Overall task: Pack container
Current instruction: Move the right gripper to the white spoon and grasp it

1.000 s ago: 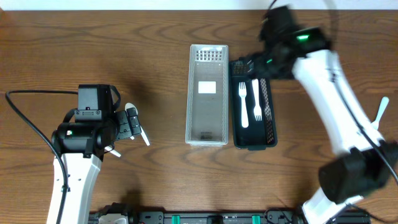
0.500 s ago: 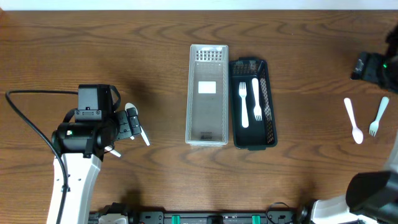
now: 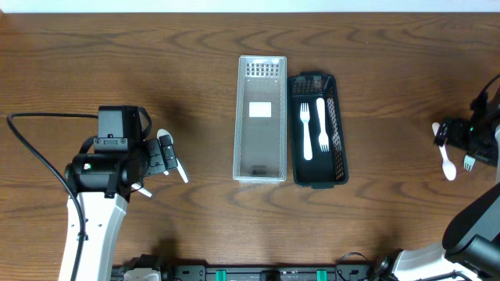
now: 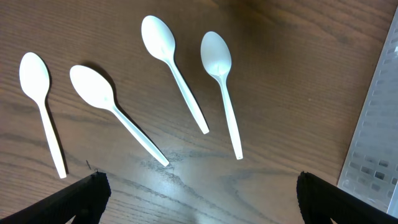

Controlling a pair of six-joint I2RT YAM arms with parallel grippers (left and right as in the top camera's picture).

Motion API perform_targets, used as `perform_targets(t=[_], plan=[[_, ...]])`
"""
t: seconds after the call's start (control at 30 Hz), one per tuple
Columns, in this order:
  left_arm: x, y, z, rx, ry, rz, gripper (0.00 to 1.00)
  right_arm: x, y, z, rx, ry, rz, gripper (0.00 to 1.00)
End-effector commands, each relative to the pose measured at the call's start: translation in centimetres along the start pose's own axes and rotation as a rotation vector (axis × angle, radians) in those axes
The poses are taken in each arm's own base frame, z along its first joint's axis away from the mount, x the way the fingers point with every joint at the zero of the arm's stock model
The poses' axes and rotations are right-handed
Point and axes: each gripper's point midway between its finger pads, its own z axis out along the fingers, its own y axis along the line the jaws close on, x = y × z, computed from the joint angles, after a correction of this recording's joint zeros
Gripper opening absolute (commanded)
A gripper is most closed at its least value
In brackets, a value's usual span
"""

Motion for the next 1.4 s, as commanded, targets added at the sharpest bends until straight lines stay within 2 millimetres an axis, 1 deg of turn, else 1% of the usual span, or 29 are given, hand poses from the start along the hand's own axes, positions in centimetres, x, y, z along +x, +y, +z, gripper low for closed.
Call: perform_targets(t=[0.0, 0.1, 0.27, 0.37, 0.53, 0.63, 0.87, 1.13, 1.3, 1.37], plan=[[-0.3, 0.1, -0.3, -0.003, -0.010, -0.014, 0.98, 0.8, 0.1, 1.4, -0.044, 0.008, -0.062, 0.99], [-0.3, 0.1, -0.3, -0.003, -0.010, -0.014, 0.98, 1.1, 0.3, 2.2, -0.072, 0.002, -0.089, 0.99], [-0.3, 0.1, -0.3, -0.003, -0.010, -0.014, 0.98, 1.3, -0.7, 3.1, -0.067, 0.004, -0.080, 0.99], [-0.3, 0.1, -0.3, -0.003, -0.010, -0.014, 0.98, 1.7, -1.3, 4.0, -0.071, 0.033, -0.066, 0.98], [-0.3, 0.1, -0.3, -0.003, -0.010, -0.014, 0.98, 2.5, -1.0, 6.2, -0.111, 0.093, -0.056, 0.97], [-0.3, 0.1, -0.3, -0.003, -0.010, -0.014, 0.98, 2.7, -0.8, 7.0, -0.120, 0.113, -0.056, 0.96], [-0.3, 0.1, -0.3, -0.003, -0.010, -0.014, 0.98, 2.6, -0.8, 8.1, -0.122, 0.120, -0.055, 0.96], [-0.3, 0.1, -0.3, -0.003, -0.010, -0.015, 0.98, 3.1, -0.6, 9.9, -0.133, 0.158, -0.055, 0.96], [-0.3, 0.1, -0.3, -0.003, -0.010, -0.015, 0.98, 3.1, -0.5, 10.2, -0.138, 0.163, -0.054, 0.95], [-0.3, 0.1, -0.3, -0.003, -0.010, -0.014, 0.98, 3.1, -0.4, 10.2, -0.144, 0.160, -0.053, 0.93]])
